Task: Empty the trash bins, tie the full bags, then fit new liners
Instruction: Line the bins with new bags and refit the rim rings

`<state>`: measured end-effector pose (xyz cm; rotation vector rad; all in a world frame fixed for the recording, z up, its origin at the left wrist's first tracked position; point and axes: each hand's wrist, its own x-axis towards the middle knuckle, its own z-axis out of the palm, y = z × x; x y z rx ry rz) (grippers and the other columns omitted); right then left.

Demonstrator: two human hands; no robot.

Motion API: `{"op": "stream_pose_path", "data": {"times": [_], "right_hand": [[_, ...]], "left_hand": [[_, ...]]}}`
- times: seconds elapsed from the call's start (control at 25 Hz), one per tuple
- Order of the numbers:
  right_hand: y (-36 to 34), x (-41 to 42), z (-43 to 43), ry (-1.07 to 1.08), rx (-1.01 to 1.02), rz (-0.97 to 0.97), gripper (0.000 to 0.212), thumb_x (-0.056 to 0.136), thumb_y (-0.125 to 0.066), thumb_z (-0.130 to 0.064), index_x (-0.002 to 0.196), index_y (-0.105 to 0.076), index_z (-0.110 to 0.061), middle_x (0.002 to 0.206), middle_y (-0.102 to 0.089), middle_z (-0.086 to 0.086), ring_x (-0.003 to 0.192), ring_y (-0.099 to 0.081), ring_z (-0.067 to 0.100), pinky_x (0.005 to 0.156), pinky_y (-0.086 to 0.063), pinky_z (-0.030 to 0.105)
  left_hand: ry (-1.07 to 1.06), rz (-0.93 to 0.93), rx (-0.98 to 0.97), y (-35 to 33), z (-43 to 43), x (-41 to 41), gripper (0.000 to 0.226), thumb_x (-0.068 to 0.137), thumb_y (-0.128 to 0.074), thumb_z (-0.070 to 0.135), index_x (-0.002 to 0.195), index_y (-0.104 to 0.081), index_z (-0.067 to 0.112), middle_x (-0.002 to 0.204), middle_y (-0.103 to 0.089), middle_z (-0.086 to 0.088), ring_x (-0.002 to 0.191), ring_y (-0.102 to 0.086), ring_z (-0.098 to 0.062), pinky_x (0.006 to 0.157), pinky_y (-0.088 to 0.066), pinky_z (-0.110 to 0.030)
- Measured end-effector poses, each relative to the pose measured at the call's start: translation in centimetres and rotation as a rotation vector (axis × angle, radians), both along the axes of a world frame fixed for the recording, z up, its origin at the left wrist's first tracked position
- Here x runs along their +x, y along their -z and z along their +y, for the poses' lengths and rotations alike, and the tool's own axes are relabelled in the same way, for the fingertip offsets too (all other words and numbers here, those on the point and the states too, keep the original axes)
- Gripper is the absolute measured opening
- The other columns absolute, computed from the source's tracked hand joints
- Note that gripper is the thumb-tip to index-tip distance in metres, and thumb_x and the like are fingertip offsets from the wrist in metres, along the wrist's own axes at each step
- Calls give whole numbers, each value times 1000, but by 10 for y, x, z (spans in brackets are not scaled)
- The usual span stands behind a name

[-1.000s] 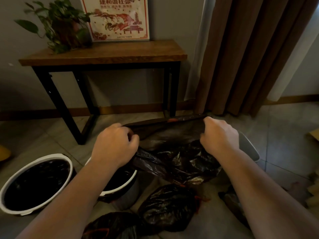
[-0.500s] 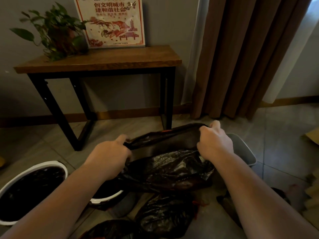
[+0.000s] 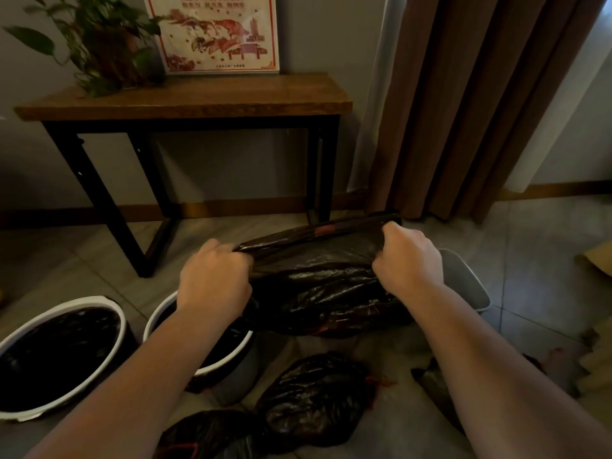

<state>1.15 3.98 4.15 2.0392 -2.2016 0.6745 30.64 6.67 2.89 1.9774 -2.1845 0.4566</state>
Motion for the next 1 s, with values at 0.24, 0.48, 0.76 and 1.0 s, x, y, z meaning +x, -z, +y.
{"op": "stream_pose_path", "data": {"times": [0.24, 0.48, 0.76, 1.0], "right_hand": [[-2, 3, 3, -188, 156, 68, 38, 94, -72, -15, 65, -56, -34, 89, -47, -11, 71, -51, 12, 57, -41, 27], [-2, 7, 4, -169, 201, 80, 18, 95, -69, -22, 112, -68, -27, 88, -57, -7, 70, -53, 14, 58, -40, 30], [6, 18, -1, -103, -87, -15, 25, 94, -68, -11, 79, -52, -24, 78, -58, -2, 58, -47, 11, 53, -39, 28], [11, 15, -2, -191, 104, 34, 12, 94, -67, -20, 97, -75, -30, 129, -52, -7, 74, -47, 12, 59, -36, 26]], "left_hand": [[-43, 14, 126, 9, -2, 15, 22, 87, -76, 25, 109, -72, 20, 126, -38, -5, 113, -50, -28, 78, -54, -37], [-98, 178, 205, 13, 0, 22, 32, 86, -72, 24, 117, -68, 16, 164, -21, -4, 111, -62, -31, 79, -57, -42], [-147, 106, 57, 0, 10, 17, 9, 90, -71, 21, 98, -75, 20, 119, -56, -3, 74, -65, -29, 57, -42, -35], [-199, -4, 217, 6, 11, 27, 17, 93, -67, 25, 110, -67, 21, 140, -42, -6, 82, -64, -29, 61, -45, -39]]}}
